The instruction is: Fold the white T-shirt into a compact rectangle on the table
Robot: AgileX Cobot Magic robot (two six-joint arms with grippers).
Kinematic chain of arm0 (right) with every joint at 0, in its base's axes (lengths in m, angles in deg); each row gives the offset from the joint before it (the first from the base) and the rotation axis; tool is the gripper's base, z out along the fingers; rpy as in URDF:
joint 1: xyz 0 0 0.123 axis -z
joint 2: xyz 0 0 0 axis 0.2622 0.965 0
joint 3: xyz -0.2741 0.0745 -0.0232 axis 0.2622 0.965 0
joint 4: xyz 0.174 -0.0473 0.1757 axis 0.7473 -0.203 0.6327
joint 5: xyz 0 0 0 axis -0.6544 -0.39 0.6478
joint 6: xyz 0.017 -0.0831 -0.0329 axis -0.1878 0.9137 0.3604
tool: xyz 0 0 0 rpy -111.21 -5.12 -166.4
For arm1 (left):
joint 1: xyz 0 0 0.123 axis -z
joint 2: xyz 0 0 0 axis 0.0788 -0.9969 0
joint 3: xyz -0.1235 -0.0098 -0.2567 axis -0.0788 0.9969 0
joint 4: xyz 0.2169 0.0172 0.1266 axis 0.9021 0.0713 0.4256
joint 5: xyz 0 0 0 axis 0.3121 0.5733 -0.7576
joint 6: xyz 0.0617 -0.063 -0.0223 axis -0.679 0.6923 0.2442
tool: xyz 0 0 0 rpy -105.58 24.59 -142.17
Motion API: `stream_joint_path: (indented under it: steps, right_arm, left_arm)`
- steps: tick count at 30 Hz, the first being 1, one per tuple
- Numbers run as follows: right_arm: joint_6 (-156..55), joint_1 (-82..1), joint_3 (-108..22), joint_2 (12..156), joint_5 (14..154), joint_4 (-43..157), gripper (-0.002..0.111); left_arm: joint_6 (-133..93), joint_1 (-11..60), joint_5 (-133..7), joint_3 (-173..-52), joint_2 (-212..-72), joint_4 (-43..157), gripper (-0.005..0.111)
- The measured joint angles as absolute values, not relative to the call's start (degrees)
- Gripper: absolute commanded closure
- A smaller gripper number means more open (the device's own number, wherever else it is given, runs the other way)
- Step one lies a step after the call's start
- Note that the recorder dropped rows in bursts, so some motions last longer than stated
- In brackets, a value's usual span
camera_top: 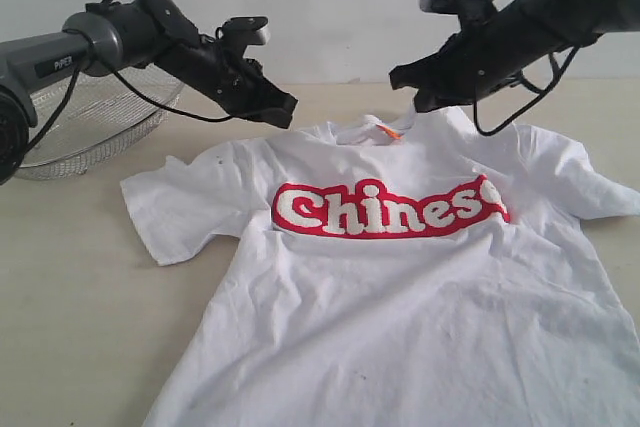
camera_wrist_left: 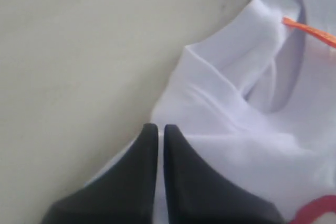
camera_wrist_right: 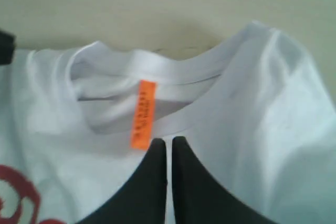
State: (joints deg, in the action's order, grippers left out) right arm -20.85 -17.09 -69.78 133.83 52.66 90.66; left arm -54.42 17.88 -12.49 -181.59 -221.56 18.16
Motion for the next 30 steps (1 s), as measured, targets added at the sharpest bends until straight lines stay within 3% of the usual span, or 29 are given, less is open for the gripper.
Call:
stream_joint_path:
  steps: [8, 30]
  right_arm:
    - [-27.1, -13.5, -77.3, 141.8, 47.9, 83.1, 0.109]
    - [-37.4, -13.4, -78.7, 147.3, 49.7, 72.6, 0.109]
  left_arm:
    - [-55.3, 19.7, -10.4, -181.8, -221.2, 18.0, 0.102]
    - [-55.4, 20.8, -14.0, -181.8, -221.2, 18.0, 0.102]
